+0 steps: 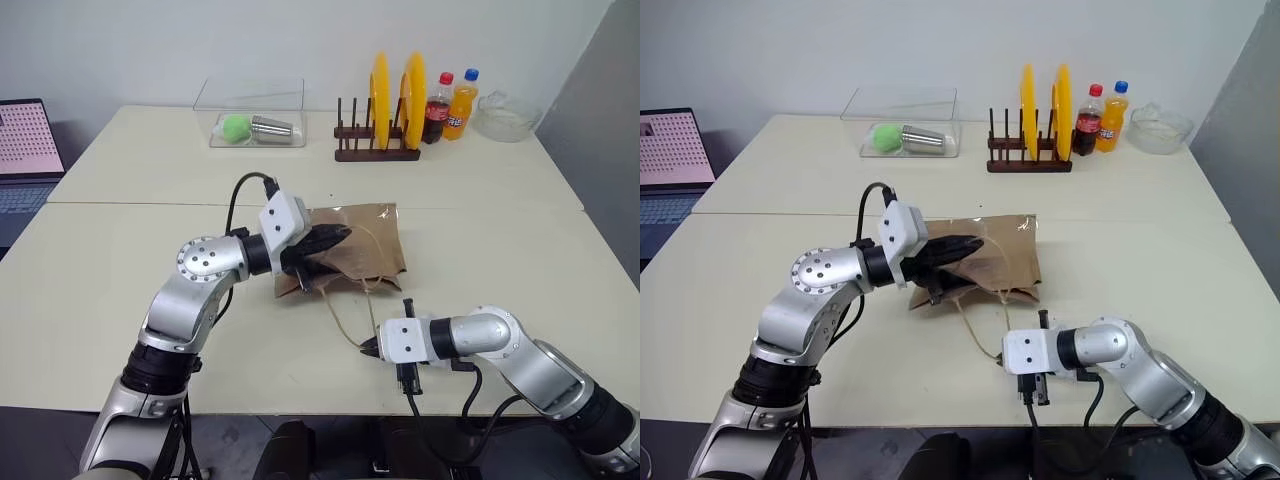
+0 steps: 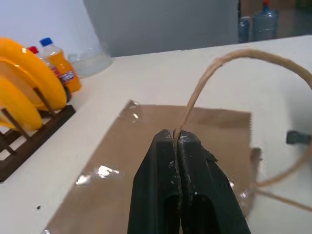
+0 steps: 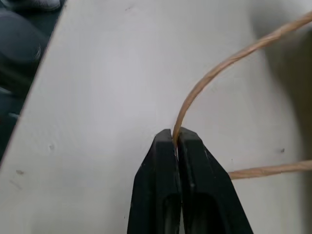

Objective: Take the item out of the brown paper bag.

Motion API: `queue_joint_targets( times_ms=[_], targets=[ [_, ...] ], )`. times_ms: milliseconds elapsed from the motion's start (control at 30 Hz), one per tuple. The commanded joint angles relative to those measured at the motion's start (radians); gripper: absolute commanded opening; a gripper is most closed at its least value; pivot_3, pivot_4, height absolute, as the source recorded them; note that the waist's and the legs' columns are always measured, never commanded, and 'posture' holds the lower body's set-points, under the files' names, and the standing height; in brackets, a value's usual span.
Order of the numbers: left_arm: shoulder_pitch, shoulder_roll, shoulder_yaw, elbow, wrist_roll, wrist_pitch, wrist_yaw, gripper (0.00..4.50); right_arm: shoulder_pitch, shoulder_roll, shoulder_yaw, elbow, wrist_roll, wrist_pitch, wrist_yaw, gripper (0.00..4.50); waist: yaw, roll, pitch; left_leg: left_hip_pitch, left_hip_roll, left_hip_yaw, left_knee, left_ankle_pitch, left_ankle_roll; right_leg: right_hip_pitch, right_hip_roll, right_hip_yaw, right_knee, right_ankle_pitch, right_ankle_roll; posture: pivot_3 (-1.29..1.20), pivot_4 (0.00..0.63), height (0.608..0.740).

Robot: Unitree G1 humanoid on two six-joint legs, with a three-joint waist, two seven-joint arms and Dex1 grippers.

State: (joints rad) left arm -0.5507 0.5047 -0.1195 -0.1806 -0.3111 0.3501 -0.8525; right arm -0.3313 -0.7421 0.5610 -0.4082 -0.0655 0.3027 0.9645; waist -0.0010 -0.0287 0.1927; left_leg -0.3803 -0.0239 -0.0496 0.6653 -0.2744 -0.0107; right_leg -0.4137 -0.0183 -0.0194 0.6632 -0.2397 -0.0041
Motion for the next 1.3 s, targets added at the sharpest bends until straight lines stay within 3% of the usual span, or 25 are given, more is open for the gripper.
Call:
queue_joint_targets(
  times_ms=[33, 233, 567, 833, 1000, 1200, 1300],
  targets=[
    [-0.062, -0.011, 0.057, -0.033, -0.034, 0.052, 0.05, 0.0, 0.013, 0.006, 0.029, 0.016, -0.045, -0.031, 0.02, 0.03, 0.0, 0.0, 0.0, 0.0, 0.0, 0.0, 0.0, 0.0, 0.0, 0.0, 0.0, 0.0, 0.0, 0.0, 0.0, 0.0, 0.15, 0.74],
    [-0.171, -0.019, 0.113, 0.061, -0.054, 0.105, 0.092, 0.0, 0.032, 0.012, 0.044, 0.056, -0.102, -0.066, 0.024, 0.03, 0.0, -0.001, -0.001, 0.002, 0.0, 0.0, 0.0, 0.0, 0.0, 0.002, 0.0, 0.0, 0.0, 0.0, 0.0, 0.0, 0.15, 0.74],
    [-0.349, 0.0, 0.164, 0.239, -0.025, 0.025, 0.089, 0.0, 0.047, 0.029, 0.038, 0.072, -0.126, -0.083, 0.027, 0.03, -0.001, -0.001, -0.001, 0.005, 0.0, 0.0, 0.0, 0.001, -0.003, 0.004, 0.0, 0.0, 0.0, 0.0, 0.0, 0.0, 0.15, 0.74],
    [-0.328, 0.003, 0.153, 0.225, -0.051, 0.008, 0.038, 0.0, 0.044, 0.08, -0.018, 0.068, -0.11, -0.075, -0.009, 0.03, -0.004, -0.001, -0.001, 0.005, 0.0, 0.0, -0.001, 0.003, -0.005, 0.004, 0.0, 0.001, 0.0, 0.0, 0.0, 0.0, 0.15, 0.74],
    [-0.241, 0.017, 0.126, 0.147, -0.059, -0.007, -0.038, 0.0, 0.037, 0.093, -0.1, -0.022, -0.023, 0.018, 0.027, 1.6, -0.002, -0.001, -0.001, 0.005, 0.0, 0.0, -0.001, 0.003, -0.005, 0.003, 0.0, 0.001, 0.001, 0.0, 0.0, 0.0, 0.15, 0.74],
    [-0.207, 0.008, 0.131, 0.114, -0.059, -0.003, -0.047, 0.0, 0.04, 0.006, -0.243, -0.181, 0.148, 0.151, 0.115, 3.64, 0.001, -0.001, -0.001, 0.002, 0.0, 0.0, 0.0, 0.002, -0.004, 0.003, 0.0, 0.001, -0.001, 0.0, 0.0, 0.0, 0.15, 0.74],
    [-0.203, 0.008, 0.135, 0.111, -0.06, 0.001, -0.046, 0.0, 0.044, -0.026, -0.335, -0.249, 0.262, 0.237, 0.13, 3.64, 0.002, -0.001, -0.001, 0.002, 0.0, -0.001, 0.0, 0.001, -0.001, 0.003, 0.0, 0.0, -0.001, 0.0, 0.0, 0.0, 0.15, 0.74]
  ],
)
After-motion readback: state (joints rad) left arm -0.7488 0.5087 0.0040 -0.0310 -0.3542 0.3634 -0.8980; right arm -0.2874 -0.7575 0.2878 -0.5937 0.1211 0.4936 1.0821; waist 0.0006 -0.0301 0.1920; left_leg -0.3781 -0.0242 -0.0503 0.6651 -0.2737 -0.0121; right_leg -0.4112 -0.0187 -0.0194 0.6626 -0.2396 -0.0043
